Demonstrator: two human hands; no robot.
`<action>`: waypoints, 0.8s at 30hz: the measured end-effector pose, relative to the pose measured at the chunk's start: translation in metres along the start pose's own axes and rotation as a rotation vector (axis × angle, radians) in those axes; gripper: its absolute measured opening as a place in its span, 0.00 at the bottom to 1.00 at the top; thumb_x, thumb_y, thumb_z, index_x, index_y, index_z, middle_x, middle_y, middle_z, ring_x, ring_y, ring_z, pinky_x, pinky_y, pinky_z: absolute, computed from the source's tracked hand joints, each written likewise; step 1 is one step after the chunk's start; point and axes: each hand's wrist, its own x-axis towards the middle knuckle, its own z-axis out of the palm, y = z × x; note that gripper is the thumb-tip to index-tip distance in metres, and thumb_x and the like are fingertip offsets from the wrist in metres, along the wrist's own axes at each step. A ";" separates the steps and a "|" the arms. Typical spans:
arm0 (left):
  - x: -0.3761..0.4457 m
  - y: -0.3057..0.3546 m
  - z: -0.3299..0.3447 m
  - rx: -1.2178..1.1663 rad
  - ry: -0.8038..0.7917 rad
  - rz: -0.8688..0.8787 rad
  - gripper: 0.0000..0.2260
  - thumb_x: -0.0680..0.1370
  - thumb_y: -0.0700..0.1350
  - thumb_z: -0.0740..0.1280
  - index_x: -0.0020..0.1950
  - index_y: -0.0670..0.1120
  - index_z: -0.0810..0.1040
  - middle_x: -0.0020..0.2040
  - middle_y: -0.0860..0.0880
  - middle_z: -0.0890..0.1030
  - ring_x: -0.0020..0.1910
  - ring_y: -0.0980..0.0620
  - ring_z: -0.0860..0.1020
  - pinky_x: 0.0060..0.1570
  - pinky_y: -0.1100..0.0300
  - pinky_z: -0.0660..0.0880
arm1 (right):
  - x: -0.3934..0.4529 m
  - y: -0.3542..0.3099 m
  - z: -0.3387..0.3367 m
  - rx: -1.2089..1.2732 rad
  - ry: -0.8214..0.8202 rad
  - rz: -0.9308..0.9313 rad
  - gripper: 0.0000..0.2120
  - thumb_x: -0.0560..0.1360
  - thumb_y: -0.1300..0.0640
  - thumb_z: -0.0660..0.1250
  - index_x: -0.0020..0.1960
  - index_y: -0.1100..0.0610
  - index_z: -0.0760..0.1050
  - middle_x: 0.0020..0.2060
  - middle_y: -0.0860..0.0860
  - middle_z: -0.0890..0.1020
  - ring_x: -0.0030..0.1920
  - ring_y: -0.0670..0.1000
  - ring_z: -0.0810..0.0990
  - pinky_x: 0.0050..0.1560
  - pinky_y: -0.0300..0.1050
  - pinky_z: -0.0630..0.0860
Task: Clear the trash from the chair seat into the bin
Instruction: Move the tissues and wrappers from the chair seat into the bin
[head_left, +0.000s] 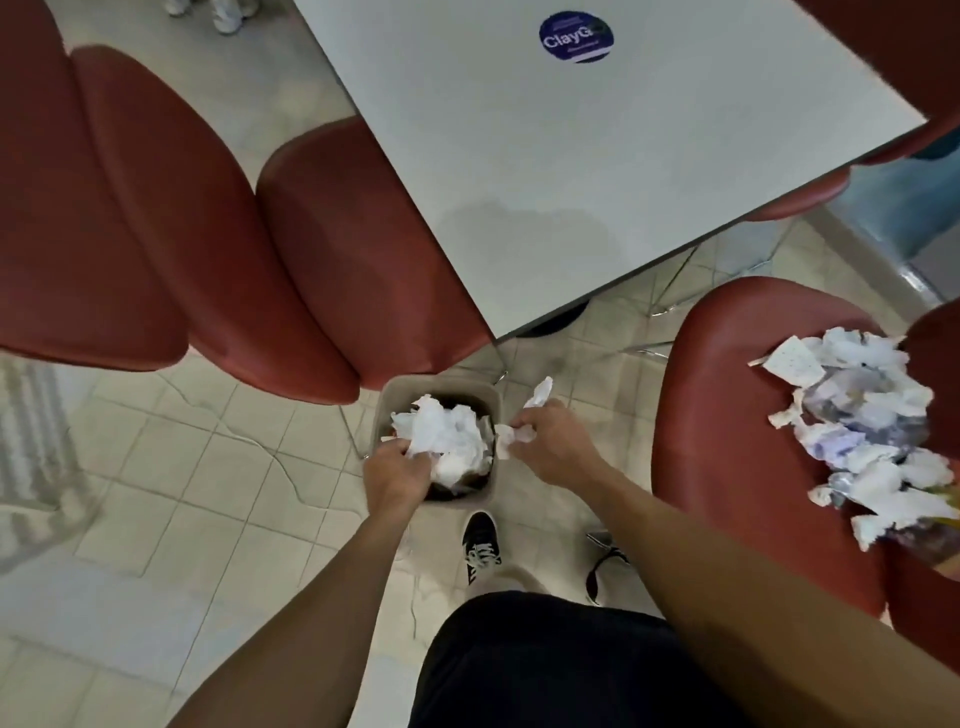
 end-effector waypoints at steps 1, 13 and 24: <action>0.002 -0.006 -0.003 -0.025 0.016 -0.018 0.07 0.71 0.39 0.66 0.33 0.42 0.76 0.28 0.49 0.73 0.34 0.46 0.73 0.28 0.61 0.64 | 0.002 -0.007 0.006 -0.019 -0.030 -0.013 0.14 0.73 0.55 0.71 0.58 0.53 0.80 0.60 0.54 0.75 0.57 0.54 0.77 0.52 0.42 0.71; 0.016 -0.045 0.006 0.101 -0.201 -0.237 0.27 0.65 0.63 0.72 0.49 0.41 0.79 0.47 0.45 0.83 0.47 0.45 0.81 0.40 0.59 0.72 | 0.020 -0.076 0.040 0.208 -0.144 -0.015 0.31 0.76 0.57 0.67 0.76 0.49 0.60 0.65 0.53 0.73 0.59 0.51 0.75 0.57 0.42 0.73; 0.010 -0.008 0.012 0.226 -0.335 -0.071 0.10 0.70 0.49 0.70 0.33 0.46 0.74 0.33 0.50 0.77 0.38 0.49 0.78 0.36 0.59 0.71 | 0.004 -0.015 0.005 0.207 -0.100 0.140 0.31 0.75 0.60 0.66 0.75 0.50 0.60 0.62 0.55 0.75 0.55 0.52 0.76 0.55 0.44 0.74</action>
